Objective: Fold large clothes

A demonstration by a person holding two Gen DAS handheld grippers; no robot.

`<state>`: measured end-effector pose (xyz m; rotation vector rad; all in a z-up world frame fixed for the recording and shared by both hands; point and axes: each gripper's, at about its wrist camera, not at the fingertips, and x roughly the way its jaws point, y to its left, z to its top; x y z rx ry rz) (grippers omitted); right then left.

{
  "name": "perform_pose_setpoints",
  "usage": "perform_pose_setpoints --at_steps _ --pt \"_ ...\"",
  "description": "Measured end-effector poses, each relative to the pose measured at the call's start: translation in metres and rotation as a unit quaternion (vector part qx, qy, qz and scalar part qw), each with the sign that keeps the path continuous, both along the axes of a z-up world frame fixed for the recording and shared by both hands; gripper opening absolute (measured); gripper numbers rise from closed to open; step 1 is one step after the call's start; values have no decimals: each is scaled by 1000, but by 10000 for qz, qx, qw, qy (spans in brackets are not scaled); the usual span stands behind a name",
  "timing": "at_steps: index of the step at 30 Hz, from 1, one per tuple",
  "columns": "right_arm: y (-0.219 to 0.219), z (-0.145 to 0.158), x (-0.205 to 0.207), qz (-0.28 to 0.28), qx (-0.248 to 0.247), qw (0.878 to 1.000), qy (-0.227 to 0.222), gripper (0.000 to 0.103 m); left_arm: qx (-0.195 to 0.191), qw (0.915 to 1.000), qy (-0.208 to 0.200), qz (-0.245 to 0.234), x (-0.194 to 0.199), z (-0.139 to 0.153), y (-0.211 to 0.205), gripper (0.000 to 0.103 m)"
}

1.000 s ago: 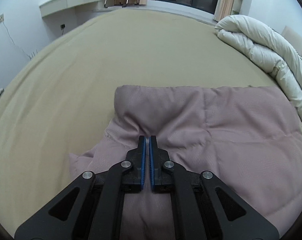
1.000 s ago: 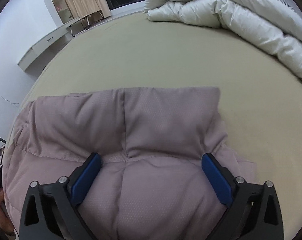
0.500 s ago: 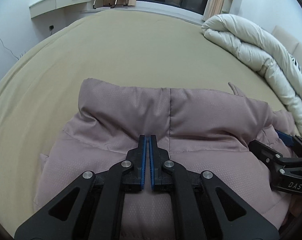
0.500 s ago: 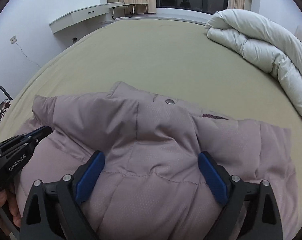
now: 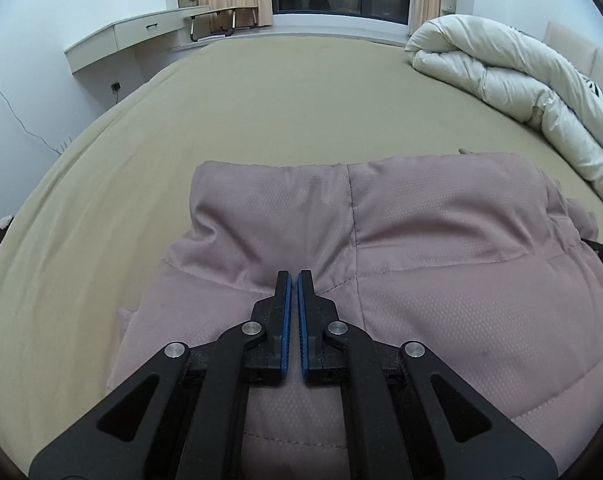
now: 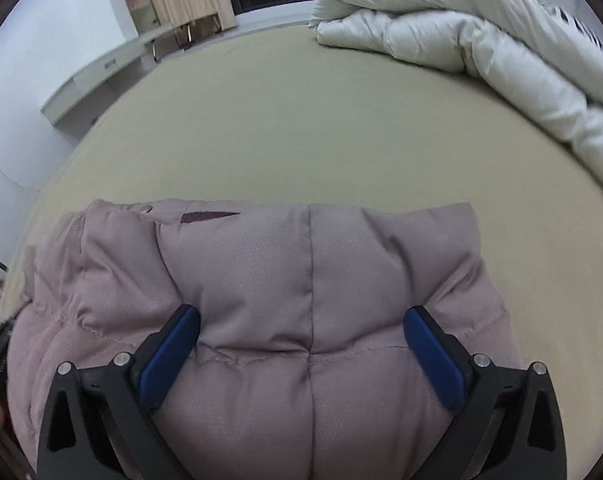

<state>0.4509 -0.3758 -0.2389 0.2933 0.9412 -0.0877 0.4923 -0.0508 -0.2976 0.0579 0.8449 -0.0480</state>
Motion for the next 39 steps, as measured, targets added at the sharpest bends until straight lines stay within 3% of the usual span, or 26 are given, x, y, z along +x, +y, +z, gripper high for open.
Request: perform_pose_setpoints --at_steps 4,8,10,13,15,17,23,25,28,32,33,34,35,37,39 --pt "14 -5 4 -31 -461 9989 -10 103 -41 10000 15 21 12 -16 -3 2" --pt "19 13 -9 -97 -490 9987 50 103 -126 9997 173 -93 7 -5 1 3" --pt "26 36 -39 -164 -415 9984 -334 96 -319 9994 73 -76 -10 16 2 3" --pt "52 55 -91 68 -222 9966 -793 96 -572 9983 -87 -114 -46 28 7 3" --pt "74 46 -106 291 -388 9967 -658 97 -366 9989 -82 -267 -59 20 -5 3" --pt "99 24 -111 383 -971 9937 -417 99 102 9992 -125 -365 -64 5 -22 2" --pt "102 9 -93 399 -1214 9915 -238 103 101 9991 109 -395 -54 -23 -30 2" --pt "96 14 -91 461 -1063 9931 -159 103 -59 9990 180 -402 -49 -19 -24 2" --pt "73 34 -99 489 -487 9975 -125 103 -750 9963 247 -346 -68 14 14 3" --pt "36 76 -150 69 -203 9930 -1161 103 -1195 9927 -137 106 -107 40 81 4" --pt "25 81 -160 20 -233 9907 -1340 103 -1335 9908 -6 209 -108 37 100 8" --pt "13 82 -168 -40 -310 9896 -1407 103 -1471 9885 210 281 -106 32 116 21" --pt "2 81 -171 -69 -354 9900 -1366 103 -1649 9847 429 364 -103 22 133 45" --pt "-27 71 -171 -83 -233 9944 -1026 103 -1824 9795 576 632 -104 4 162 76" --pt "-51 58 -169 -189 88 9978 -636 103 -2045 9734 746 714 -100 -7 183 76"
